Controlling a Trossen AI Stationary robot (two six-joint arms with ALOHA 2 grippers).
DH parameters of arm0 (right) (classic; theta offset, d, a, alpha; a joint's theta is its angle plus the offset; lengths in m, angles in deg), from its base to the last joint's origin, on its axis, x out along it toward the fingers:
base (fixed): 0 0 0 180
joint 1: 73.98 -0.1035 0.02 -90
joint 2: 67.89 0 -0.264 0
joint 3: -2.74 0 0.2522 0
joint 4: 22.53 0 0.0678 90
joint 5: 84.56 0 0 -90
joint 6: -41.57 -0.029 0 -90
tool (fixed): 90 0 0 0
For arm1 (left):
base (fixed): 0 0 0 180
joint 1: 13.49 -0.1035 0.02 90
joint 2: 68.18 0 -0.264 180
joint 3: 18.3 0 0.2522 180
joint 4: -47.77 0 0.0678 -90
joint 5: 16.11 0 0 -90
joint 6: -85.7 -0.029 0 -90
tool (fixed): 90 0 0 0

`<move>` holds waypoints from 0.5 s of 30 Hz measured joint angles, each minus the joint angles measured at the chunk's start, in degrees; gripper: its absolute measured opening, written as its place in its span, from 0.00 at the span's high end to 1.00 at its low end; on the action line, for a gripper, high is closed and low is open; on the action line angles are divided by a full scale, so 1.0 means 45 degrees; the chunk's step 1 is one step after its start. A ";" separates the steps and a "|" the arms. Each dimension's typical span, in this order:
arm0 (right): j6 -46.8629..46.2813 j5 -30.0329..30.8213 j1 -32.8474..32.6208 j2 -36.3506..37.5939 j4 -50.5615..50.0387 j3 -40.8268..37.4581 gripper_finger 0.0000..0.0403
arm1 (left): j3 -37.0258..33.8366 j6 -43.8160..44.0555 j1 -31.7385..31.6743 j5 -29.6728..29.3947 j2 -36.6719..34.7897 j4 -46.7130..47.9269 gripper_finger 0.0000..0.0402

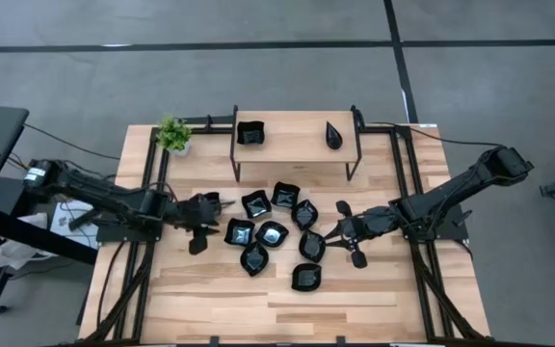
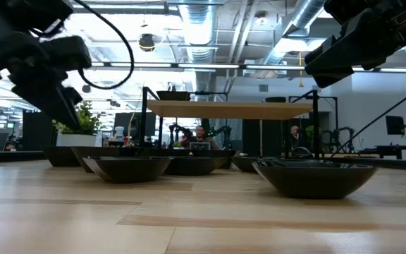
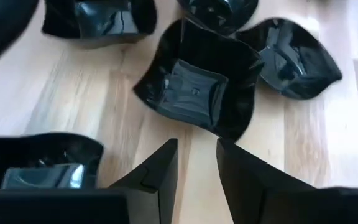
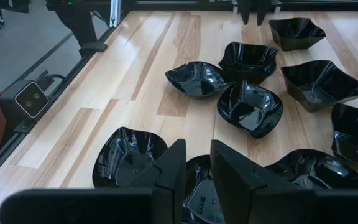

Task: Pick & Place Mini shaped plates
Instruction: Stack the black distorted square plate on top of the black distorted square plate on the shelf

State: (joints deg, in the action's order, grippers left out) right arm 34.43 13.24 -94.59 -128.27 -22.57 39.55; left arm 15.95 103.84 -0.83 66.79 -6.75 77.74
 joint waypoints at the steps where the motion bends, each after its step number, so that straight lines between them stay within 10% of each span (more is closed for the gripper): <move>1: 0.0000 0.0000 -0.0002 0.0000 -0.0001 0.0000 0.83 | 0.0000 -0.0163 0.0363 -0.0534 0.0000 0.0000 0.72; 7: 0.0000 0.0000 -0.0002 0.0000 -0.0002 0.0000 0.83 | 0.0000 -0.0914 0.1898 -0.3708 0.0005 0.0415 0.72; 15: 0.0000 -0.0002 -0.0007 0.0000 -0.0018 0.0000 0.83 | 0.0000 -0.1099 0.2270 -0.4060 0.0833 0.0549 0.72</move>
State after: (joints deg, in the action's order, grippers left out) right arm 34.43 13.22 -94.62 -128.27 -22.65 39.55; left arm 15.95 98.89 9.38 48.52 -3.00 80.21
